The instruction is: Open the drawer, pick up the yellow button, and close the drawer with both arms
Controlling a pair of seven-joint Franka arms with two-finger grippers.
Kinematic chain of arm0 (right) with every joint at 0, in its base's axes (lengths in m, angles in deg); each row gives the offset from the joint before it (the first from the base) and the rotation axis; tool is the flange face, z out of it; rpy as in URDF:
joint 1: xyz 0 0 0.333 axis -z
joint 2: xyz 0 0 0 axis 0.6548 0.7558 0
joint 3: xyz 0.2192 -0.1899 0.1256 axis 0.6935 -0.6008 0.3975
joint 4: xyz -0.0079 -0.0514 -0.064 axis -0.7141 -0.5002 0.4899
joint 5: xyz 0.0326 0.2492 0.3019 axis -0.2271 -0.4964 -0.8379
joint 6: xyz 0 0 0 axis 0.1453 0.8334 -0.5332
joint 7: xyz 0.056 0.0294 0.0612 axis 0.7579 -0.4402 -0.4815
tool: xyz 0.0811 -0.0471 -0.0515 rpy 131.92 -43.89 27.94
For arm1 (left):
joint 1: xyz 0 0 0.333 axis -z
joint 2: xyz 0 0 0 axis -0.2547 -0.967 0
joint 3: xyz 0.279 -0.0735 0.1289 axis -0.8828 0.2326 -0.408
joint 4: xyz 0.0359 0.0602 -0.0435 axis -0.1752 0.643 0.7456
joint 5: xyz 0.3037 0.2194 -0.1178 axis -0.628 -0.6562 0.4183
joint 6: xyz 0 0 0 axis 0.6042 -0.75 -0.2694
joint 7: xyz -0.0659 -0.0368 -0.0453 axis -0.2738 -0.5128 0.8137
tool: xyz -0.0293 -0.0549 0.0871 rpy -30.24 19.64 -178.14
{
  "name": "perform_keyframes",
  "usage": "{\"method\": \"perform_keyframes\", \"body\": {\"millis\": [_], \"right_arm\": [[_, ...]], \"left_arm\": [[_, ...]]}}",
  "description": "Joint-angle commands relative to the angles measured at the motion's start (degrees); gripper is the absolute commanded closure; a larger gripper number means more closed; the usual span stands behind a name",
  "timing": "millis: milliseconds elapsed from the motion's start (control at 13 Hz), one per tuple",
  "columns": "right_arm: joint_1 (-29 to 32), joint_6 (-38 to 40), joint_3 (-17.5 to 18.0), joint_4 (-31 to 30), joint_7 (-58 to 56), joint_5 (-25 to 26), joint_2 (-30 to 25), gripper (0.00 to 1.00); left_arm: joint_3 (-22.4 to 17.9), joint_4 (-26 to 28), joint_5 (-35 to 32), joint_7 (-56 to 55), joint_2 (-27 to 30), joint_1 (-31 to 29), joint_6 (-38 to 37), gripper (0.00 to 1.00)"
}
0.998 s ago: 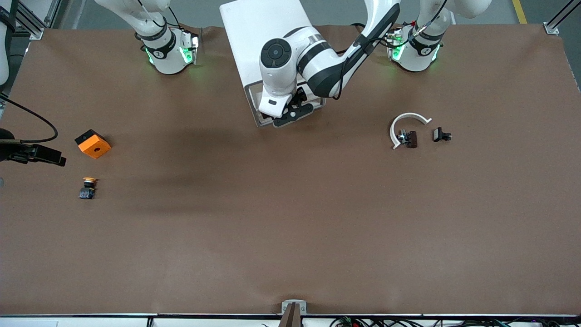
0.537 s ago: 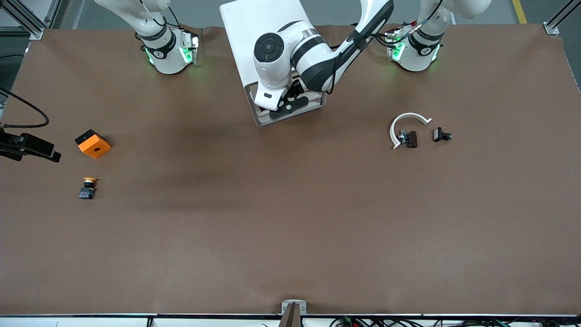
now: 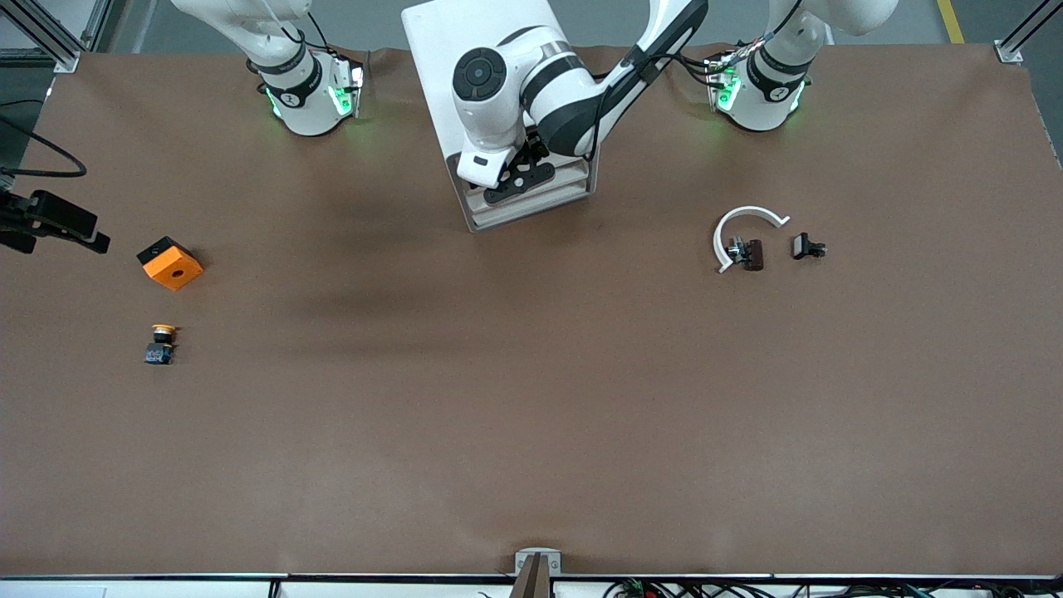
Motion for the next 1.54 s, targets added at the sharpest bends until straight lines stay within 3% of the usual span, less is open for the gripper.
{"method": "perform_keyframes", "body": {"millis": [0,307,537,691,921,1152,1459], "right_arm": [[-1.7,0.5,-2.4,-6.5,0.7,0.7,-5.2,0.0],[-1.0,-3.5,-2.6,-17.1,0.6,0.8,-13.3,0.0],[-0.9,-2.9,-3.6,-15.1,-0.1,2.1,-13.7,0.0],[-1.7,-2.3,-2.7,-13.5,0.5,7.6,-13.5,0.0],[-1.6,2.9,-2.6,-14.1,1.0,7.4,-13.5,0.0],[-0.9,-1.9,-2.7,-15.1,1.1,4.3,-14.2,0.0],[-0.6,-5.2,-2.6,-18.1,1.1,4.0,-16.4,0.0]], "left_arm": [[0.4,-0.8,2.1,-1.5,-0.9,1.1,-0.4,0.0],[0.2,-0.9,1.9,-0.4,-1.4,0.3,-0.3,0.0],[-0.5,-2.6,1.3,0.2,-2.6,-1.5,-0.3,0.0],[-0.6,-3.4,1.2,2.9,-3.1,-4.7,-0.2,0.0],[-1.0,-4.0,1.0,9.5,-3.8,-9.2,0.5,0.0],[-1.2,-3.5,-2.1,18.4,-3.7,-14.2,0.5,0.0],[-1.2,-2.6,-2.9,27.7,-3.3,-21.6,0.5,0.0]]}}
